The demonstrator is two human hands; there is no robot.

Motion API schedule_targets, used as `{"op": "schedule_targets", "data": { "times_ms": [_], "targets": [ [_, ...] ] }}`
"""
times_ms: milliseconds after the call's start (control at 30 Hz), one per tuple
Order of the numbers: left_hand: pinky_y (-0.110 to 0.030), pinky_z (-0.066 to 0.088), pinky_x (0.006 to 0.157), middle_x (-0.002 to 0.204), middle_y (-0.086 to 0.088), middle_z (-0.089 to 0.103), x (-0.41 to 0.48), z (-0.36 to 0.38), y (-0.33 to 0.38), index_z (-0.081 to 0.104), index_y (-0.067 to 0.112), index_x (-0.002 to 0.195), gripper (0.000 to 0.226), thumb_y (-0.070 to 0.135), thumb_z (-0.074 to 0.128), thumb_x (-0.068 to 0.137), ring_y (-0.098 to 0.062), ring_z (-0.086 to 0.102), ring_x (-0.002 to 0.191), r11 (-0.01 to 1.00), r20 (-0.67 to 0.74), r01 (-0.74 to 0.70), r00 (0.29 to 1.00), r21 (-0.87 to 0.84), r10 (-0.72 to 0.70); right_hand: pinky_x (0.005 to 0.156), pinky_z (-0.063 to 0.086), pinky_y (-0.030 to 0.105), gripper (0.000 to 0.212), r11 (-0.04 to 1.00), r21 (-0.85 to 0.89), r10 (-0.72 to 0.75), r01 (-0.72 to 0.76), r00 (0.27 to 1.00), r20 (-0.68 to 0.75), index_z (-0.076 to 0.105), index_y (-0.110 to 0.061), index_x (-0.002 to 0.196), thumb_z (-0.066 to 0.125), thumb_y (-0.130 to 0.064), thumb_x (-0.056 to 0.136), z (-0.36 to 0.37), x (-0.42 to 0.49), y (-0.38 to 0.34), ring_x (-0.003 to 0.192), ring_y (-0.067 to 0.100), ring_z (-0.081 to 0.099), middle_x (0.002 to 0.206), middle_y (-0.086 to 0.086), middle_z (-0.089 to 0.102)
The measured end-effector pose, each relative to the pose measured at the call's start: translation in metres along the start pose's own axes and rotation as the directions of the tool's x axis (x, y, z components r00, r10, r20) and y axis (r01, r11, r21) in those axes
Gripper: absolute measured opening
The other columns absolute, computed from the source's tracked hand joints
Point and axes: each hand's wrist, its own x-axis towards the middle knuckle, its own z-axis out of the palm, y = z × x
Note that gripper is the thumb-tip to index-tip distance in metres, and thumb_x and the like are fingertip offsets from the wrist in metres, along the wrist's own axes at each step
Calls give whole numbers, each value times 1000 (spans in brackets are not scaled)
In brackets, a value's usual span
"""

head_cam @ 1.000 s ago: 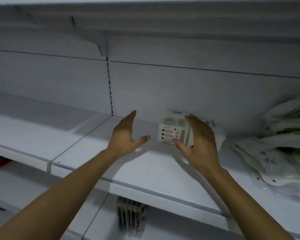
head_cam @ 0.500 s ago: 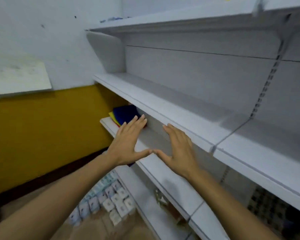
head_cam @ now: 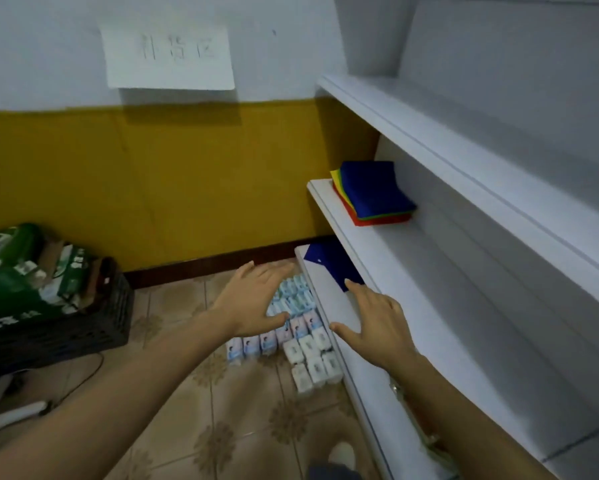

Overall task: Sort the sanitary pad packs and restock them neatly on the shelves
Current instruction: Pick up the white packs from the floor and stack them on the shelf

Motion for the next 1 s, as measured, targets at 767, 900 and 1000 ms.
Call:
{"op": "schedule_targets", "data": {
  "times_ms": [767,900,1000],
  "targets": [
    [-37,45,94,147,-7,44,202,271,-84,15,20,153,76,47,53,93,-27,50,123,793,557,528,774,-303,-303,72,44,28,65,992,-35,109,-119,698,708,45,-23,136,53,-60,83,267,141,157,91,18,62,113,0,63],
    [-30,40,96,144,-1,46,224,376,-98,23,21,150,68,47,52,94,-20,52,122,716,683,602,690,-355,-241,80,45,25,56,964,12,164,-267,626,763,40,-29,134,54,-56,87,345,148,171,101,16,61,118,-5,61],
    [-29,39,99,137,-2,52,224,471,-103,33,18,146,62,44,54,94,-19,52,121,606,777,712,585,-355,-232,88,47,28,57,909,25,220,-416,530,819,38,-29,137,58,-51,89,422,142,188,111,17,58,129,-5,56]
  ]
}}
